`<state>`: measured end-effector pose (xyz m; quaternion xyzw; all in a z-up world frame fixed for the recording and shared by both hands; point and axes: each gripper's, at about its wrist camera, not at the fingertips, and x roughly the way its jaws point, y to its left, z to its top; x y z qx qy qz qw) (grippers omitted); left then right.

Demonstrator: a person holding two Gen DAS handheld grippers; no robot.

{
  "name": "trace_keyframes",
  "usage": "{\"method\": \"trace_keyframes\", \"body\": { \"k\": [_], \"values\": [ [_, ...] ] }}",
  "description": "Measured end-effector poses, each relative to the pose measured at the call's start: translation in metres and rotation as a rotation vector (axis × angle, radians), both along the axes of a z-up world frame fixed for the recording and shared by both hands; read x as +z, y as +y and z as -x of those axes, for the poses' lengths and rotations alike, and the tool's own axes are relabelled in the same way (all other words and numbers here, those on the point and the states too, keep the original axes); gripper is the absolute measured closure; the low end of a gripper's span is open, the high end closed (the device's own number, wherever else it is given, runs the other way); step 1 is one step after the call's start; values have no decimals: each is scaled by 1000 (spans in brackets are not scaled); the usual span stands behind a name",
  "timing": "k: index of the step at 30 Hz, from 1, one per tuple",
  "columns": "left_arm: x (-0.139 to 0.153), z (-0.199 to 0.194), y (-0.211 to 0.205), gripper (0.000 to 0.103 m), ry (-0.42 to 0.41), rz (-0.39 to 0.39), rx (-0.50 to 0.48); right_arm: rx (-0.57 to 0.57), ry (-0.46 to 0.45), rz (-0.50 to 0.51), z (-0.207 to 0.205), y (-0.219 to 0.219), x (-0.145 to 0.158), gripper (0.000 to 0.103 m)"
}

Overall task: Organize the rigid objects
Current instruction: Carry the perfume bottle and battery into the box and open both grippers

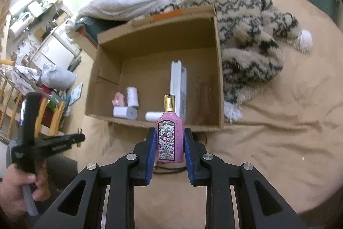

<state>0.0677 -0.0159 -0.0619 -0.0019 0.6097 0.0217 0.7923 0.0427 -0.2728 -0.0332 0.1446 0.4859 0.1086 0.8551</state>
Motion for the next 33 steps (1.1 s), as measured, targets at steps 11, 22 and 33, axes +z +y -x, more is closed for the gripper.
{"method": "trace_keyframes", "body": {
  "k": [11,22,33],
  "values": [
    [78,-46,19,94,-250,4,-1,-4,-141,25,-33,-6,30,77],
    [53,-93,-33,94,-247,-11,-122,15,-69,94,-92,5,2,77],
    [7,-100,-57,94,-222,-45,-203,59,59,104,-99,24,-34,77]
  ]
}}
